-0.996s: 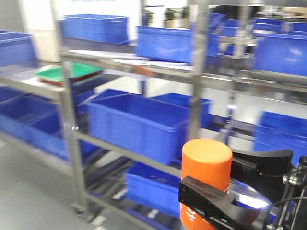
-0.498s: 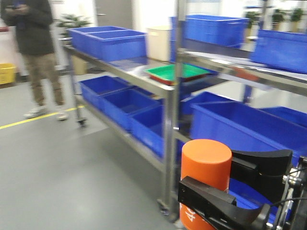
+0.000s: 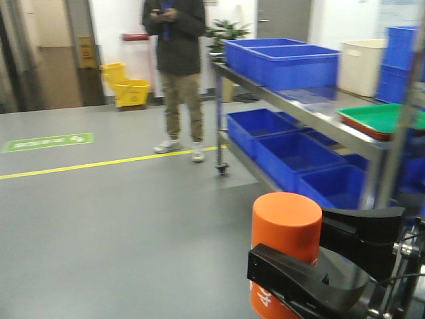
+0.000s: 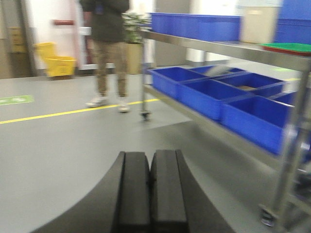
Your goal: Grab orange capacitor from left shelf to right conveyor
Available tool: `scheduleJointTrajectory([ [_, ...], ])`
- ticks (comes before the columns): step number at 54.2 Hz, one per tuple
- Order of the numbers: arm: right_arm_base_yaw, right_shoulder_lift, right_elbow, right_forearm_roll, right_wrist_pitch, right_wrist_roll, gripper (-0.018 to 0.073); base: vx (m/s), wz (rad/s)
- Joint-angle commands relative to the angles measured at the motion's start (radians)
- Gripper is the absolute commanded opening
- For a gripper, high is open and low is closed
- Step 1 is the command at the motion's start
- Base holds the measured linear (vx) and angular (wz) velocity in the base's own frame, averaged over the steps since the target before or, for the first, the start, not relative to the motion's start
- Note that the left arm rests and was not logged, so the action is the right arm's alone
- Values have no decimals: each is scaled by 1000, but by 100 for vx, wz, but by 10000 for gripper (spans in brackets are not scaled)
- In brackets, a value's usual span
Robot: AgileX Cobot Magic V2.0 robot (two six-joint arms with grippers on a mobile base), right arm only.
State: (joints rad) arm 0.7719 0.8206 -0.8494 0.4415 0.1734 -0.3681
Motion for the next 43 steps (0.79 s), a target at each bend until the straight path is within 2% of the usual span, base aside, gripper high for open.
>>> scheduleJointTrajectory([
  [1,-1,-9,-30,4,-82,-11,-10,24,71],
  [22,-1,-9,-30,4,-82,-11,-10,26,68],
  [43,-3,-9,-30,4,-82,-11,-10,34,48],
])
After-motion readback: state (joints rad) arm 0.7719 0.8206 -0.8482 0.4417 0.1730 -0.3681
